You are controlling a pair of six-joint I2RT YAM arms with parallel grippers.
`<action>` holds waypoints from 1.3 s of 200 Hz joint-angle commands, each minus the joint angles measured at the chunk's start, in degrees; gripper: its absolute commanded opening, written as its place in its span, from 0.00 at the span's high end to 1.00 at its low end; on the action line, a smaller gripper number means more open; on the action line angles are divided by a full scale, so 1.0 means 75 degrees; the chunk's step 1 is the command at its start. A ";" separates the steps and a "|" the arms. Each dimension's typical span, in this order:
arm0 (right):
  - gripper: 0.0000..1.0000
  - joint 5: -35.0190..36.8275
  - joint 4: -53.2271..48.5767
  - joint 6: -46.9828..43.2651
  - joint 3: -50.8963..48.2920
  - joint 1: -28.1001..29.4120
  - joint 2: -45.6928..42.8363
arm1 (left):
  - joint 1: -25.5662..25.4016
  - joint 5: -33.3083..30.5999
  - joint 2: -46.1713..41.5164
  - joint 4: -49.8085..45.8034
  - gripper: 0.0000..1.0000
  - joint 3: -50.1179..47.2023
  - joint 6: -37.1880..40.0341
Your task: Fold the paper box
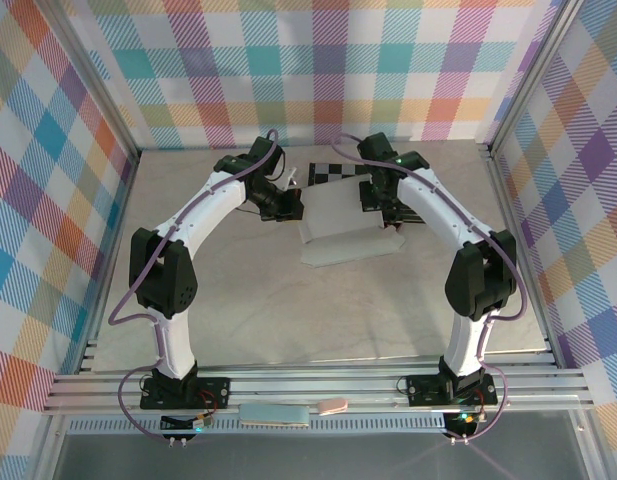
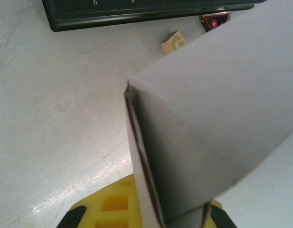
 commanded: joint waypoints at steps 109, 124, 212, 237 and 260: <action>1.00 0.5239 -0.2187 0.0864 0.1684 0.1544 0.1679 | -0.0069 0.0129 -0.0241 -0.0034 1.00 0.0211 -0.0087; 1.00 0.5396 -0.2199 0.0760 0.1756 0.1653 0.1803 | -0.0073 0.0138 -0.0232 -0.0035 1.00 0.0223 -0.0088; 0.78 0.0297 -0.0524 -0.0032 0.1294 0.0914 0.0551 | -0.0072 0.0181 -0.0263 0.0005 1.00 0.0193 -0.0114; 0.68 -0.0037 -0.0527 0.0153 0.1323 0.0683 0.0295 | -0.0072 0.0159 -0.0263 -0.0010 1.00 0.0188 -0.0106; 0.58 0.0075 -0.0567 0.0097 0.1477 0.0574 0.0182 | -0.0072 0.0160 -0.0262 -0.0023 1.00 0.0188 -0.0088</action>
